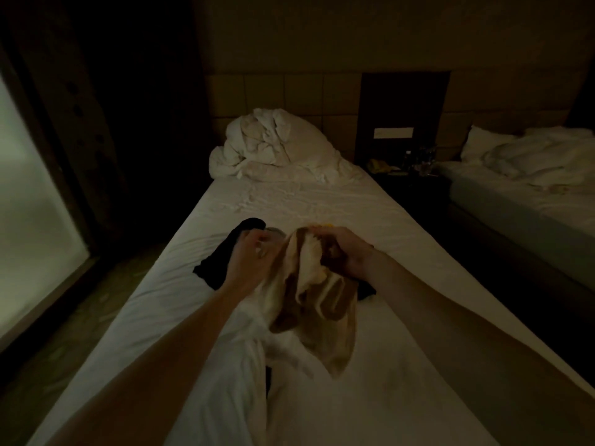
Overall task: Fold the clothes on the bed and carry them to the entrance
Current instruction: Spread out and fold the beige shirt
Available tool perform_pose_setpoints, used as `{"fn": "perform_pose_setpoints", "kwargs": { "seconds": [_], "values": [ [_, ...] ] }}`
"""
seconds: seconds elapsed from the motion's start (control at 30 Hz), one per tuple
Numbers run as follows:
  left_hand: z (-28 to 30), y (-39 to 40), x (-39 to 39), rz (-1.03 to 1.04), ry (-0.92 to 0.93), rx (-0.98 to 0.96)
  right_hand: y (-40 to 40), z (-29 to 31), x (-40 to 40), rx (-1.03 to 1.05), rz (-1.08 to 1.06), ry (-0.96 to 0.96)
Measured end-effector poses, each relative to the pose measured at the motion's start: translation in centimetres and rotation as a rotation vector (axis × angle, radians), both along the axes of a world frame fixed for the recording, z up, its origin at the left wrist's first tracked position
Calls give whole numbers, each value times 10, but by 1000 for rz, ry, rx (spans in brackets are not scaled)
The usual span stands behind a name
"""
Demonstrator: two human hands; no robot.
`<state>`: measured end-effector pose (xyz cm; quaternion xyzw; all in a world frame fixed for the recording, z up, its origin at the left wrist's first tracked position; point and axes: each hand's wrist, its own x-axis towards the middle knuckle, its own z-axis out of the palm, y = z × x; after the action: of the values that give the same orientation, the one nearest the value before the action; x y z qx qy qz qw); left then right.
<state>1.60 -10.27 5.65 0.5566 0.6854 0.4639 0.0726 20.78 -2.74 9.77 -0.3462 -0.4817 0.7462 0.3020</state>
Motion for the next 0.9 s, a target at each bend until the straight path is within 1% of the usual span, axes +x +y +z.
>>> {"fn": "perform_pose_setpoints", "kwargs": {
  "seconds": [0.07,0.1,0.13,0.17,0.23,0.33,0.5,0.57,0.63,0.7,0.77,0.83,0.87,0.9],
  "values": [
    [5,-18,24,-285,-148,41,-8,5,0,-57,-35,97],
    [7,-25,34,-381,-185,28,-12,7,1,-64,-62,122],
    [7,-30,41,-446,-204,-3,-17,10,2,-59,-88,130],
    [4,-32,44,-468,-181,-44,-22,12,4,-54,-101,140],
    [-8,-28,43,-440,-110,-118,-29,15,9,-65,-138,166],
    [-16,-23,34,-312,49,-156,-34,19,19,-85,-177,175],
    [-4,-28,15,-84,111,-121,-29,19,38,-49,-322,104],
    [0,-28,7,-43,128,-85,-24,14,42,-39,-389,108],
    [4,-25,3,-9,107,-61,-19,8,42,11,-439,81],
    [10,-21,-1,-5,60,-52,-15,2,42,99,-499,-4],
    [19,-19,0,-49,-45,-39,-12,-3,42,241,-545,-152],
    [26,-20,2,-44,-146,-44,-13,-3,43,498,-558,-387],
    [28,-19,2,-30,-138,-59,-13,-3,43,653,-543,-522],
    [32,-20,3,-4,-59,-89,-14,-2,43,782,-529,-622]
  ]
}}
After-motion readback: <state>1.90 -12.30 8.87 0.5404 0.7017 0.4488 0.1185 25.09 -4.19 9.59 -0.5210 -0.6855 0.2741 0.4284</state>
